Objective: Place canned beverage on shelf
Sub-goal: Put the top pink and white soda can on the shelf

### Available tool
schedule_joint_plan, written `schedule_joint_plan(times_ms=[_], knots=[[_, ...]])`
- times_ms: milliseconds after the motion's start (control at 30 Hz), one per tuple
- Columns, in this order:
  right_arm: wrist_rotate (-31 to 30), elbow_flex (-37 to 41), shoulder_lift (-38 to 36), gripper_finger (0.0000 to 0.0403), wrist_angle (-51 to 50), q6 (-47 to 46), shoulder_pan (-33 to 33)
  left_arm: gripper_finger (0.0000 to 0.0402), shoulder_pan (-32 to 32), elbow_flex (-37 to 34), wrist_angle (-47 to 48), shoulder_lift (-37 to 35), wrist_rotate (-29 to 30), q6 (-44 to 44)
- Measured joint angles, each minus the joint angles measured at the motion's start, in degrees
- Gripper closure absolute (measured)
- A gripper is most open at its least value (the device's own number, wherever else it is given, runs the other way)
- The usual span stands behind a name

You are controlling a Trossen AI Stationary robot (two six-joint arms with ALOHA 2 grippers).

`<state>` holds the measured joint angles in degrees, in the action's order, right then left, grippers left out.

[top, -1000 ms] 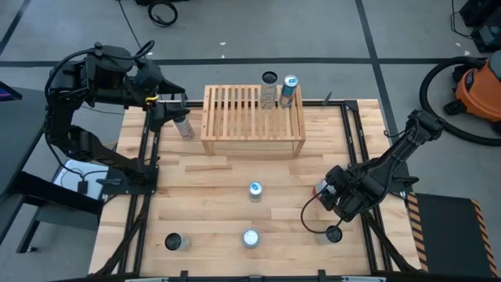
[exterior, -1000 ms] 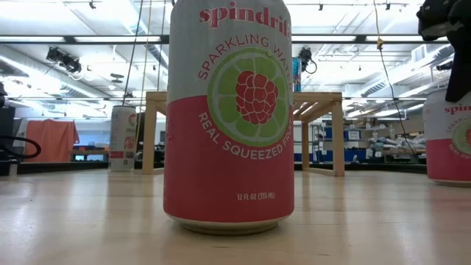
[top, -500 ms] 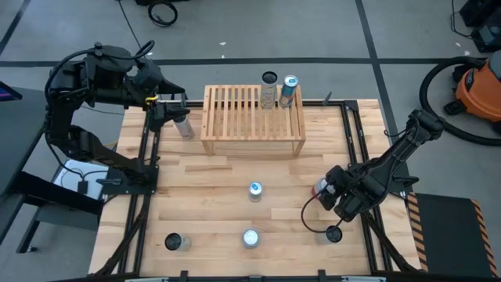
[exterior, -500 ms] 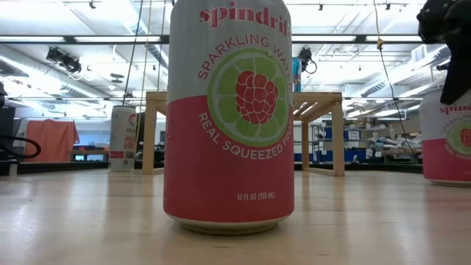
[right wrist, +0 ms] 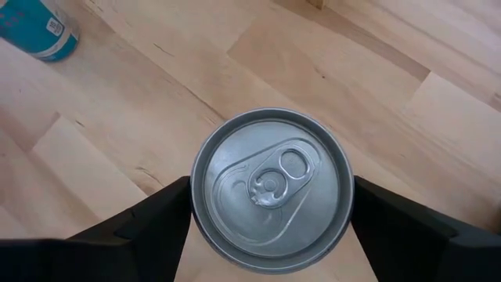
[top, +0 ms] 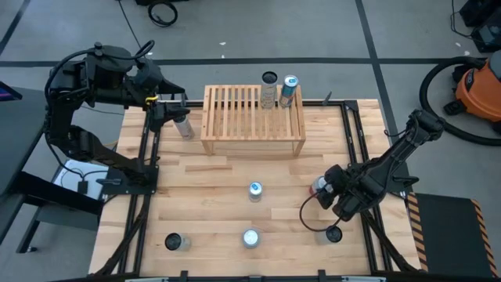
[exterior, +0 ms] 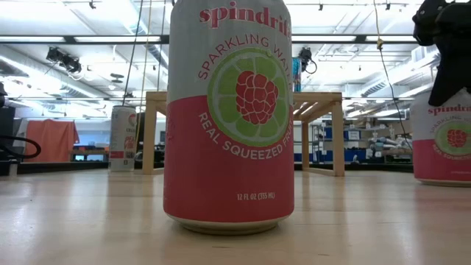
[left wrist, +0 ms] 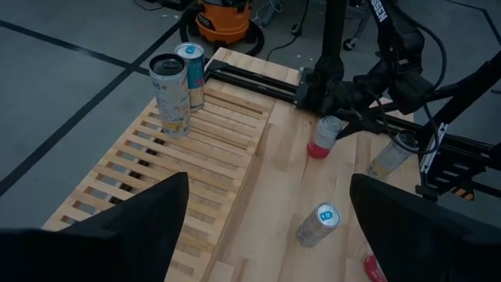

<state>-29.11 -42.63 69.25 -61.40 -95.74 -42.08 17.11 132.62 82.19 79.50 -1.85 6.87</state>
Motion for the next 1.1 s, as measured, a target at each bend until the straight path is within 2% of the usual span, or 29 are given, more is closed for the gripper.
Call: schedule_joint_plan(times_ms=[367, 900, 1100], knots=[[-0.73, -0.99, 0.1, 0.0106, 0.14, 1.38, 0.21, 0.0044, 0.02, 0.0, -0.02, 0.02, 0.02, 0.02], [-1.61, -3.4, -0.45, 0.0108, -2.53, 1.88, 0.79, 0.0044, 0.02, 0.0, -0.04, 0.02, 0.02, 0.26], [-2.88, -8.8, -1.29, 0.0108, -6.33, 4.27, 2.51, 0.0044, 0.02, 0.0, -0.04, 0.02, 0.02, 0.19]])
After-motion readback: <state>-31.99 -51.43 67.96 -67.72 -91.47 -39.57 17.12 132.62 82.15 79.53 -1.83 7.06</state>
